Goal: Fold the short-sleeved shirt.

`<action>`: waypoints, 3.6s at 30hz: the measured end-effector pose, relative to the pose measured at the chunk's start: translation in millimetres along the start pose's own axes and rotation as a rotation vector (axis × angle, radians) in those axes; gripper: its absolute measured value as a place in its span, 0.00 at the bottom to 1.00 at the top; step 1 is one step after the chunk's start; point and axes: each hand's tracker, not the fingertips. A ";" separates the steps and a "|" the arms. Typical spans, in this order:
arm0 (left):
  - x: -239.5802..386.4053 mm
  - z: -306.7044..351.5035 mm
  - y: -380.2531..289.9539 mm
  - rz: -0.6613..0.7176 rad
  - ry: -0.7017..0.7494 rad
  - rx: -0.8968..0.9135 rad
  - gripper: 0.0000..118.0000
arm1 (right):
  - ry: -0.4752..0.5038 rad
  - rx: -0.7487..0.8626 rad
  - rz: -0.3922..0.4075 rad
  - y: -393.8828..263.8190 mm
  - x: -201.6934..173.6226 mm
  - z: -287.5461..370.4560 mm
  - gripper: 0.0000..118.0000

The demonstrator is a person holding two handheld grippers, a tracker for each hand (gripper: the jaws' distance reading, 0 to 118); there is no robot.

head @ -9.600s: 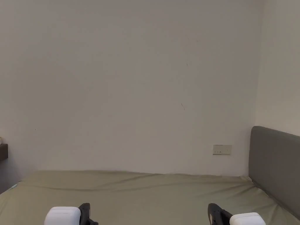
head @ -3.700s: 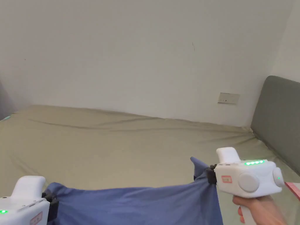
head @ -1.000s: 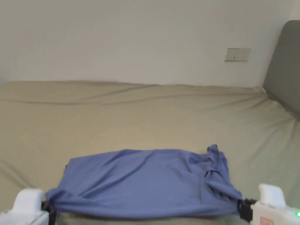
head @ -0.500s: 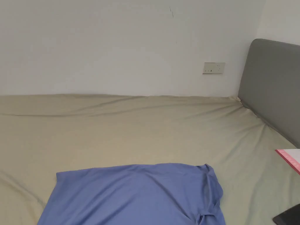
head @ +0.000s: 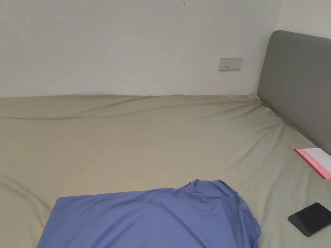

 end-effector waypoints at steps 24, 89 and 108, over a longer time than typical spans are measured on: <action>-7.8 -19.3 -12.2 -0.075 0.020 -0.154 0.91 | -0.061 -0.085 -0.044 -26.4 10.7 -2.0 0.79; -19.6 -82.7 19.3 -0.083 -0.152 -0.338 0.03 | 0.116 -0.080 -0.143 15.8 -0.4 -29.4 0.05; 20.6 -180.8 128.8 0.083 -0.198 -0.215 0.03 | 0.087 -0.012 -0.266 140.5 29.6 -165.1 0.05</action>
